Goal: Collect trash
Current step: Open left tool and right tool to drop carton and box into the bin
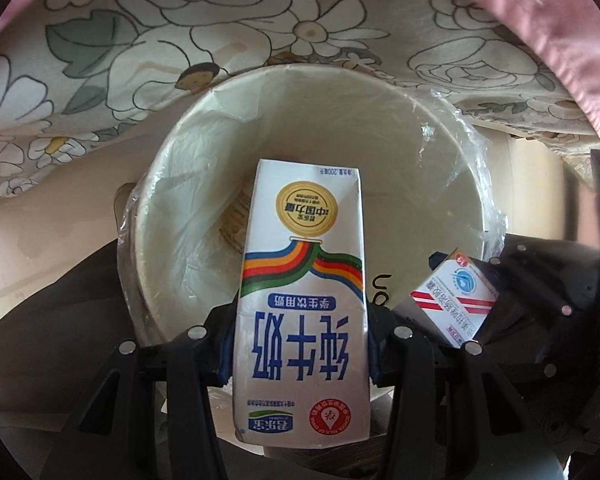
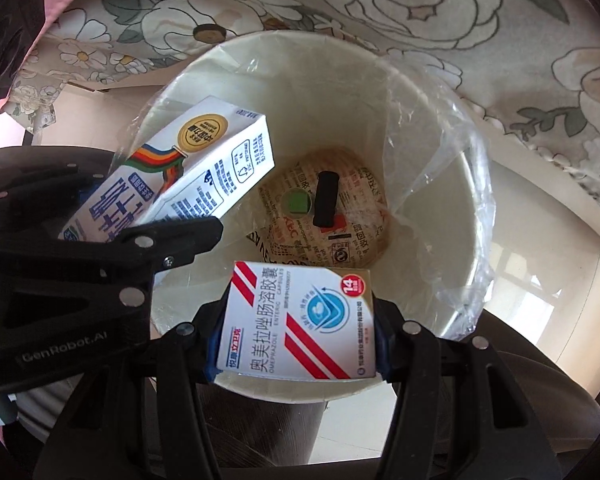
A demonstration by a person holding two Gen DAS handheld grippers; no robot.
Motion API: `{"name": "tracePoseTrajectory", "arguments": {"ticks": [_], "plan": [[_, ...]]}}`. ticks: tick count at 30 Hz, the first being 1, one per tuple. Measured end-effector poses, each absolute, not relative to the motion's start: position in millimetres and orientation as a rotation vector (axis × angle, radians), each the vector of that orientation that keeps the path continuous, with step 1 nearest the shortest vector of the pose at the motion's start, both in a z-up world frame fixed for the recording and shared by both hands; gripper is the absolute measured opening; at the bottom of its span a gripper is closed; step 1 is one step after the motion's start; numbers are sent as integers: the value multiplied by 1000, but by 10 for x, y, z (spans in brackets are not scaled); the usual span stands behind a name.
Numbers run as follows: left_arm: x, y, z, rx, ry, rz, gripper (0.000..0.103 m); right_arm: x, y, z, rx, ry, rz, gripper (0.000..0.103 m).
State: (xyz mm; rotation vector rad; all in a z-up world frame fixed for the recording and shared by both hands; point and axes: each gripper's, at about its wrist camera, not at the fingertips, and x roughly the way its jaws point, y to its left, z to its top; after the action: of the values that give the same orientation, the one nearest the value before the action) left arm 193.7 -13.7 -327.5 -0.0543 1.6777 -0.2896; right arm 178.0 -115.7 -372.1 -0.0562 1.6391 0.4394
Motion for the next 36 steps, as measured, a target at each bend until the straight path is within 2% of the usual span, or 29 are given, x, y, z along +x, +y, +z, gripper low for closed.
{"name": "tracePoseTrajectory", "arguments": {"ticks": [18,19,21,23,36], "plan": [[2033,-60,-3854,-148,1784,-261,50,1893,-1072,-4182,-92,1667,379,57],[2037,-65,-3860,-141,1784,-256,51,1902,-1066,-4191,-95,1669,375,59],[2095,-98,-3859,-141,1774,-248,62,1925,-1063,-4186,-92,1666,374,64],[2112,-93,-3842,-151,1757,-238,66,1936,-1064,-4169,-84,1658,377,65],[2054,-93,-3844,-145,1762,-245,66,1928,-1030,-4147,-95,1653,388,65]]}}
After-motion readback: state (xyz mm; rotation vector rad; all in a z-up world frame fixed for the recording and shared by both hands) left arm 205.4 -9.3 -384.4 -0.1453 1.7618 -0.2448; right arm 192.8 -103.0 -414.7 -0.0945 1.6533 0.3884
